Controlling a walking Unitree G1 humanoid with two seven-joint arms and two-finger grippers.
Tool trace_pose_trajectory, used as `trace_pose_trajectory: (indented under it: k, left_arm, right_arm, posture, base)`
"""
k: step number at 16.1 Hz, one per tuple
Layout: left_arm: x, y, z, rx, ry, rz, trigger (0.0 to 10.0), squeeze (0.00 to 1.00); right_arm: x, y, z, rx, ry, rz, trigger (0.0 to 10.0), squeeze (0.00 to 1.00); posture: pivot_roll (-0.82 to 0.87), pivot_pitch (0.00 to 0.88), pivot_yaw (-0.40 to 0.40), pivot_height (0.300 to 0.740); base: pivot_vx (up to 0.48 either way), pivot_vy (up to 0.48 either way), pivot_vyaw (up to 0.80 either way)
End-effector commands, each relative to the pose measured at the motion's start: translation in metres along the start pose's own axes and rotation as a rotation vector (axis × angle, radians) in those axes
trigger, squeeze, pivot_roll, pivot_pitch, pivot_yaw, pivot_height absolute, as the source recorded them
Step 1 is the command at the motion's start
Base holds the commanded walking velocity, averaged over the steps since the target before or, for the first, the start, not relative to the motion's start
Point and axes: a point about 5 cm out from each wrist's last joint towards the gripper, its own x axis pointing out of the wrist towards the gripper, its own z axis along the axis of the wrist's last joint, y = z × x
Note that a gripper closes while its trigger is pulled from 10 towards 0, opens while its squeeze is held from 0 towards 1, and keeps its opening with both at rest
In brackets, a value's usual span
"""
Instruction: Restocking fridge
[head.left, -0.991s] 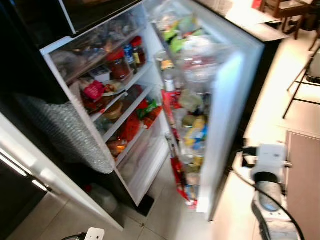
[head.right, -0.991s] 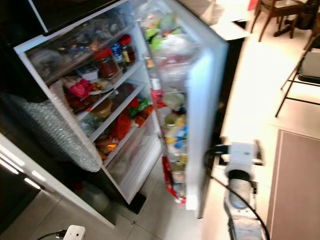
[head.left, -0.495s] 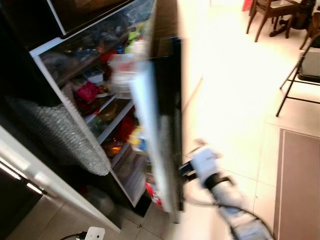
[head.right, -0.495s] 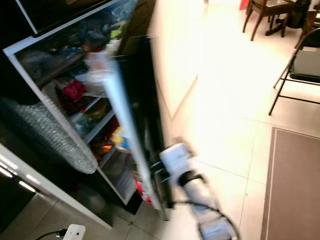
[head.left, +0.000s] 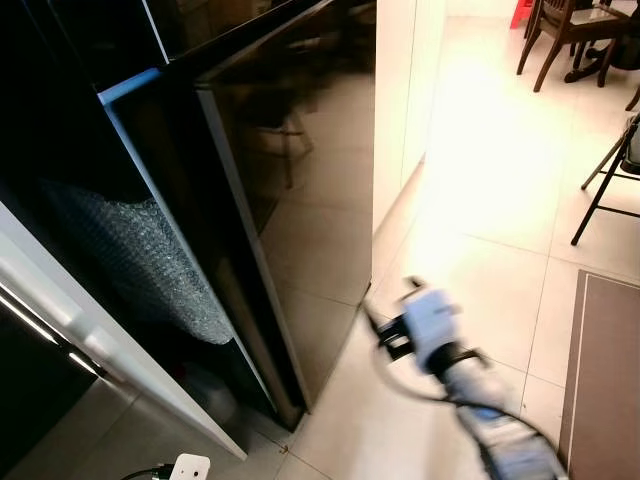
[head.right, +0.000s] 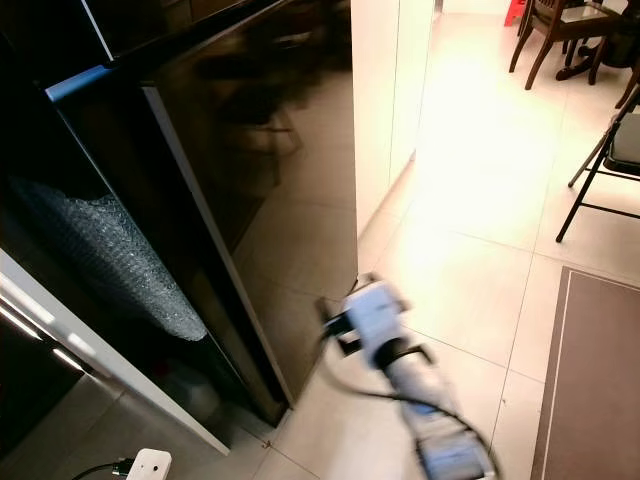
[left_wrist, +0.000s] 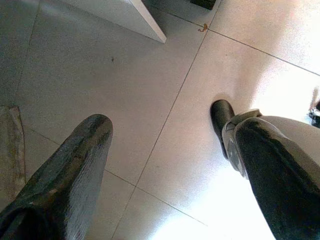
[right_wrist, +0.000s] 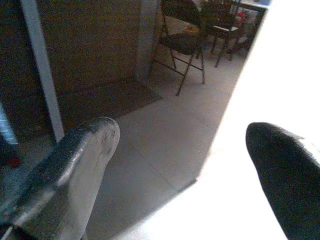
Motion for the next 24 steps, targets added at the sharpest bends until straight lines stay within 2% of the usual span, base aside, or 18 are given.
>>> trace_pose_trajectory:
  k: [1,2,3,4,5,7,8,9,10,11,12,14,15,16,18,20,22,24]
  left_arm:
    - [-0.001,0.004,-0.007,0.022,0.025,0.005,10.0,0.00]
    - [-0.001,0.004,-0.007,0.021,0.025,0.005,10.0,0.00]
    - [-0.001,0.003,-0.007,0.018,0.025,0.006,10.0,0.00]
    - [-0.001,0.003,-0.007,0.016,0.025,0.006,10.0,0.00]
    - [-0.001,0.002,-0.007,0.013,0.024,0.006,10.0,0.00]
    - [-0.001,0.002,-0.007,0.004,0.024,0.007,10.0,0.00]
    - [-0.001,0.002,-0.007,0.003,0.024,0.007,10.0,0.00]
    - [-0.001,0.002,-0.006,-0.001,0.025,0.008,10.0,0.00]
    - [-0.001,0.001,-0.006,-0.003,0.026,0.007,10.0,0.00]
    - [-0.001,0.001,-0.006,-0.002,0.027,0.006,10.0,0.00]
    - [-0.001,0.001,-0.006,-0.006,0.028,0.004,10.0,0.00]
    - [-0.001,0.000,-0.006,-0.019,0.036,-0.008,10.0,0.00]
    - [-0.001,0.000,-0.006,-0.016,0.039,-0.012,10.0,0.00]
    - [-0.001,0.001,-0.006,-0.015,0.039,-0.010,10.0,0.00]
    - [-0.001,0.002,-0.007,-0.031,0.033,0.003,10.0,0.00]
    - [-0.001,0.001,-0.007,-0.019,0.035,0.000,10.0,0.00]
    - [-0.001,-0.001,-0.007,-0.010,0.032,-0.005,10.0,0.00]
    - [-0.001,-0.001,-0.007,0.010,0.034,-0.015,10.0,0.00]
  right_arm:
    - [-0.002,-0.010,-0.007,0.043,0.026,-0.047,10.0,0.00]
    - [-0.005,-0.025,-0.013,0.072,0.049,-0.110,10.0,0.00]
    - [-0.012,-0.051,-0.025,0.126,0.086,-0.230,10.0,0.00]
    - [-0.019,-0.071,-0.035,0.174,0.125,-0.325,10.0,0.00]
    - [-0.030,-0.094,-0.054,0.202,0.187,-0.431,10.0,0.00]
    - [-0.051,-0.120,-0.086,0.266,0.286,-0.562,10.0,0.00]
    - [-0.057,-0.124,-0.095,0.284,0.316,-0.590,10.0,0.00]
    - [-0.071,-0.127,-0.119,0.326,0.408,-0.631,10.0,0.00]
    - [-0.082,-0.125,-0.138,0.363,0.486,-0.650,10.0,0.00]
    - [-0.097,-0.108,-0.165,0.368,0.629,-0.625,10.0,0.00]
    - [-0.105,-0.092,-0.179,0.400,0.701,-0.593,10.0,0.00]
    - [-0.125,-0.035,-0.210,0.470,0.886,-0.440,10.0,0.00]
    - [-0.134,-0.013,-0.218,0.489,0.956,-0.391,10.0,0.00]
    - [-0.140,0.000,-0.223,0.473,1.006,-0.358,10.0,0.00]
    - [-0.143,0.031,-0.227,0.522,1.028,-0.301,10.0,0.00]
    - [-0.145,0.045,-0.228,0.488,1.039,-0.223,10.0,0.00]
    - [-0.147,0.041,-0.228,0.540,1.033,-0.295,10.0,0.00]
    - [-0.147,0.040,-0.228,0.532,1.024,-0.300,10.0,0.00]
  posture:
    - [-0.12,0.000,0.101,0.740]
    - [-0.12,0.000,0.099,0.740]
    - [-0.12,0.000,0.096,0.740]
    - [-0.13,0.000,0.093,0.740]
    - [-0.12,0.000,0.089,0.740]
    - [-0.12,0.000,0.081,0.740]
    - [-0.12,0.000,0.081,0.740]
    - [-0.12,0.000,0.082,0.740]
    - [-0.12,0.000,0.082,0.740]
    - [-0.11,0.000,0.081,0.740]
    - [-0.11,0.000,0.079,0.740]
    - [-0.09,0.000,0.076,0.740]
    - [-0.09,0.000,0.077,0.740]
    - [-0.07,0.000,0.074,0.740]
    - [-0.08,0.000,0.068,0.740]
    - [-0.07,0.000,0.056,0.740]
    - [-0.08,0.000,0.054,0.740]
    - [-0.08,0.000,0.056,0.740]
  base:
    - [0.000,0.000,0.00]
    - [0.000,0.000,0.00]
    - [0.000,0.000,0.00]
    - [0.000,0.000,0.00]
    - [0.000,0.000,0.00]
    - [0.000,0.000,0.00]
    - [0.000,0.000,0.00]
    - [0.000,0.000,0.00]
    - [0.000,0.000,0.00]
    - [0.000,0.000,0.00]
    - [0.000,0.000,0.00]
    - [0.000,0.000,0.00]
    - [0.000,0.000,0.00]
    - [0.000,0.000,0.00]
    - [0.000,0.000,0.00]
    - [0.000,0.000,0.00]
    - [0.000,0.000,0.00]
    - [0.000,-0.427,0.00]
